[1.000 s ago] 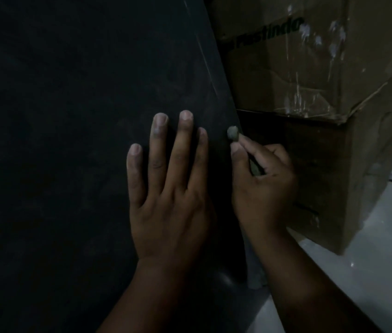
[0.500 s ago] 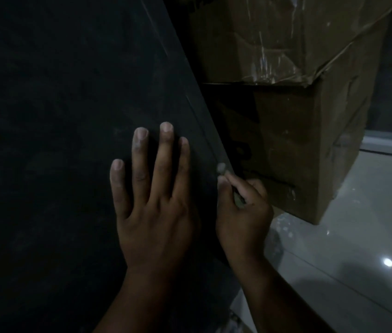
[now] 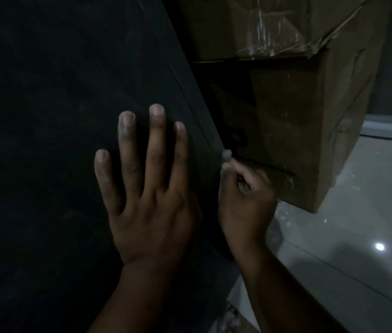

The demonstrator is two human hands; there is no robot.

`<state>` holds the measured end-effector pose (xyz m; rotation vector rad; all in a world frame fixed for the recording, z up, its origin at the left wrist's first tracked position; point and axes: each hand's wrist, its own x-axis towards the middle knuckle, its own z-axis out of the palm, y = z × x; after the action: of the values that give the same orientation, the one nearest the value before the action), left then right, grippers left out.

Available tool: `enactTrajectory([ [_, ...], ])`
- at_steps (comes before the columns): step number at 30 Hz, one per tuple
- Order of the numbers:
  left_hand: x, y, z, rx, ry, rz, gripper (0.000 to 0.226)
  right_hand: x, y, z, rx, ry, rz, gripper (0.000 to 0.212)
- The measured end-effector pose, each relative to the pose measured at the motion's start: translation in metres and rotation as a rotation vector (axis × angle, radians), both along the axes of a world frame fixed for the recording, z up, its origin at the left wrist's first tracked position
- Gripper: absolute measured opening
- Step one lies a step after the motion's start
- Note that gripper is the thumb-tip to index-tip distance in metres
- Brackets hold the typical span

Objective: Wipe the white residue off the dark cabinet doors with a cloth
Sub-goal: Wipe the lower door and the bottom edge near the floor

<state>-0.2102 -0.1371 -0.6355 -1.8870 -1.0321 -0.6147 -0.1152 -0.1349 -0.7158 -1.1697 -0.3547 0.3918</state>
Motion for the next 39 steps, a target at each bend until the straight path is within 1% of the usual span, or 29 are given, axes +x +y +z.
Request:
enactTrajectory([
  [3, 0.001, 0.001, -0.002, 0.0, 0.017, 0.022, 0.066, 0.001, 0.009, 0.031, 0.119, -0.09, -0.009, 0.013],
  [5, 0.0, 0.002, -0.001, 0.004, 0.033, 0.018, 0.064, 0.001, 0.011, 0.03, 0.142, -0.104, -0.024, 0.013],
  [7, 0.0, 0.002, -0.001, 0.003, 0.032, 0.009, 0.059, 0.0, 0.009, 0.011, 0.085, -0.059, -0.031, 0.015],
  [12, -0.001, -0.001, -0.001, 0.0, 0.028, 0.005, 0.058, -0.006, -0.01, -0.057, -0.184, 0.082, -0.008, 0.015],
  [14, -0.001, -0.001, 0.0, -0.007, 0.035, 0.005, 0.058, -0.006, -0.012, -0.065, -0.206, 0.158, 0.03, 0.015],
  [16, -0.001, -0.001, -0.001, -0.02, 0.034, 0.003, 0.062, -0.005, -0.011, -0.059, -0.223, 0.17, 0.033, 0.014],
  [17, -0.002, -0.002, -0.001, -0.029, 0.029, 0.001, 0.062, -0.006, -0.01, -0.051, -0.216, 0.165, 0.026, 0.014],
  [19, -0.002, -0.003, -0.002, -0.038, 0.021, -0.007, 0.061, -0.009, -0.008, -0.027, -0.118, 0.148, 0.025, 0.014],
  [22, -0.001, -0.002, -0.002, -0.047, 0.03, -0.001, 0.063, -0.019, -0.006, 0.004, 0.051, 0.055, 0.028, 0.013],
  [24, -0.001, -0.001, -0.003, -0.036, 0.037, -0.002, 0.064, -0.024, -0.006, 0.009, 0.082, -0.023, 0.01, 0.014],
  [26, -0.001, -0.002, -0.005, -0.039, 0.036, -0.014, 0.06, -0.025, -0.009, -0.004, 0.028, -0.045, -0.017, 0.014],
  [27, -0.002, -0.002, -0.004, -0.031, 0.032, -0.02, 0.058, -0.025, -0.012, -0.015, -0.032, -0.035, -0.033, 0.013],
  [29, -0.004, -0.002, -0.005, -0.025, 0.033, -0.01, 0.055, -0.025, -0.02, -0.037, -0.162, 0.031, -0.031, 0.011],
  [31, -0.007, 0.0, -0.005, -0.029, 0.04, 0.003, 0.06, -0.024, -0.026, -0.049, -0.187, 0.126, 0.018, 0.017],
  [33, -0.007, -0.002, -0.004, -0.048, 0.044, 0.021, 0.06, -0.021, -0.027, -0.049, -0.19, 0.15, 0.055, 0.026],
  [34, -0.007, -0.005, -0.002, -0.058, 0.047, 0.034, 0.057, -0.021, -0.026, -0.043, -0.193, 0.122, 0.061, 0.024],
  [36, -0.007, -0.01, -0.001, -0.081, 0.062, 0.047, 0.052, -0.022, -0.024, -0.024, -0.148, 0.012, 0.048, 0.014],
  [39, -0.01, -0.012, -0.004, -0.053, -0.039, -0.034, 0.054, -0.028, -0.019, 0.006, 0.002, -0.182, -0.004, 0.011],
])
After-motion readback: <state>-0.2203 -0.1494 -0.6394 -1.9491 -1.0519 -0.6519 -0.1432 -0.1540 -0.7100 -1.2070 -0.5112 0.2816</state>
